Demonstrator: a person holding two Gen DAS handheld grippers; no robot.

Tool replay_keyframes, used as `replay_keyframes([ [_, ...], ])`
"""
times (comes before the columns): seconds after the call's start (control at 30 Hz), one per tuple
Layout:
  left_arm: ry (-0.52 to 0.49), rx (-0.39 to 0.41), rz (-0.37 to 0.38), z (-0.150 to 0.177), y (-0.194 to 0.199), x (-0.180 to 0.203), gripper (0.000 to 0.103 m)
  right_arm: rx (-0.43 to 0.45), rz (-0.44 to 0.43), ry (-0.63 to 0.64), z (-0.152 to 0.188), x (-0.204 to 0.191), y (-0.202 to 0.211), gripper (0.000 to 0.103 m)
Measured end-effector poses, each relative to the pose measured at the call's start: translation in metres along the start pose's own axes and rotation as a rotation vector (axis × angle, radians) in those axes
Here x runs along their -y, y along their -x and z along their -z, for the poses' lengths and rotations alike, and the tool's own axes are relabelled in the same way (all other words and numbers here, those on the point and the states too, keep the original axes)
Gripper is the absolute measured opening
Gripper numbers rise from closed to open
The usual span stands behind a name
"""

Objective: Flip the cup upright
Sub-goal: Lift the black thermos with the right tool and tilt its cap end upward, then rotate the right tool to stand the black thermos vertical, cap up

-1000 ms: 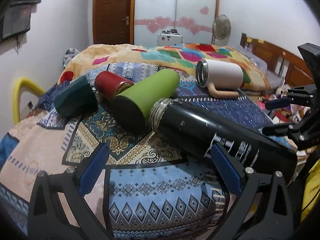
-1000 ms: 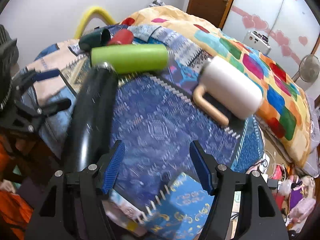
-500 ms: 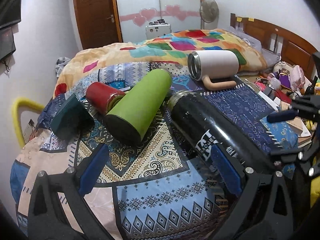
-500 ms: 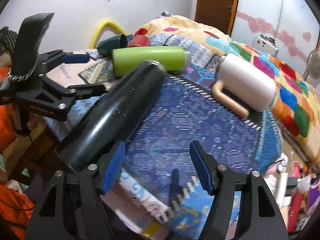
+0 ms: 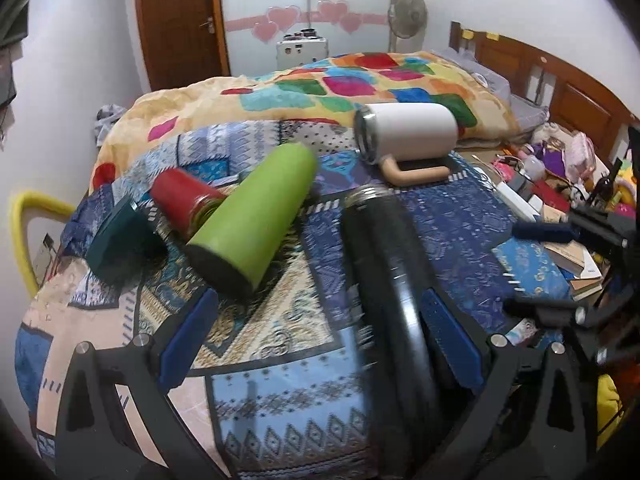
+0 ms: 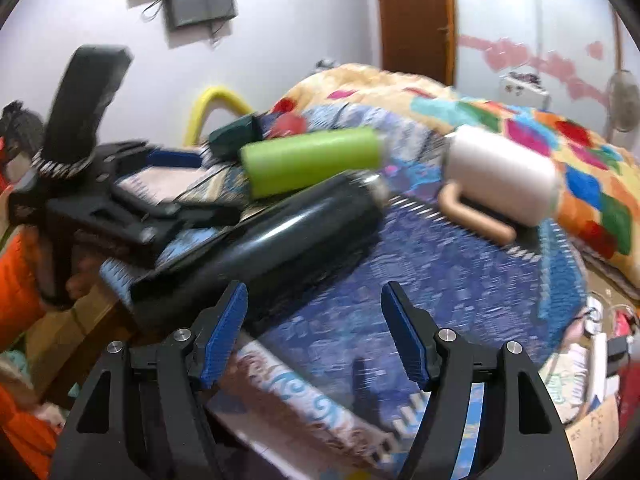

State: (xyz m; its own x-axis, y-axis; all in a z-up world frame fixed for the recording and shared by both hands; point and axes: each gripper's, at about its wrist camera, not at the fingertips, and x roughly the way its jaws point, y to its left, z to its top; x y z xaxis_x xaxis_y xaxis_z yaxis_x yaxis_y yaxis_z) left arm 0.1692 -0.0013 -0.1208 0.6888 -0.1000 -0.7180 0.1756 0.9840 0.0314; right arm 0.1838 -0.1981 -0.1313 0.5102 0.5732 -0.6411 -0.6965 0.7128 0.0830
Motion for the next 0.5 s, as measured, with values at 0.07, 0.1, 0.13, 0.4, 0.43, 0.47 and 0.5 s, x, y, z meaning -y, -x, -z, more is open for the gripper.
replay_keyframes([
  [0.07, -0.019, -0.029, 0.019, -0.007, -0.007, 0.01, 0.103, 0.034, 0.04, -0.022, -0.003, 0.007, 0.009, 0.068],
  [0.1, -0.029, -0.049, 0.028, -0.01, -0.011, 0.014, 0.103, 0.061, 0.074, -0.035, -0.004, 0.012, 0.015, 0.07],
  [0.13, -0.041, -0.07, 0.032, -0.013, -0.017, 0.017, 0.103, 0.08, 0.095, -0.042, -0.005, 0.015, 0.02, 0.074],
  [0.4, -0.094, -0.31, 0.035, -0.023, -0.067, 0.016, 0.074, 0.166, 0.118, -0.093, 0.0, 0.032, 0.034, 0.081],
  [0.43, -0.096, -0.328, 0.032, -0.023, -0.07, 0.015, 0.071, 0.167, 0.12, -0.092, 0.0, 0.032, 0.033, 0.081],
  [0.47, -0.095, -0.344, 0.023, -0.023, -0.074, 0.013, 0.069, 0.168, 0.126, -0.09, 0.0, 0.033, 0.031, 0.081],
  [0.5, -0.094, -0.359, 0.02, -0.024, -0.077, 0.012, 0.069, 0.169, 0.128, -0.081, 0.001, 0.033, 0.029, 0.081],
])
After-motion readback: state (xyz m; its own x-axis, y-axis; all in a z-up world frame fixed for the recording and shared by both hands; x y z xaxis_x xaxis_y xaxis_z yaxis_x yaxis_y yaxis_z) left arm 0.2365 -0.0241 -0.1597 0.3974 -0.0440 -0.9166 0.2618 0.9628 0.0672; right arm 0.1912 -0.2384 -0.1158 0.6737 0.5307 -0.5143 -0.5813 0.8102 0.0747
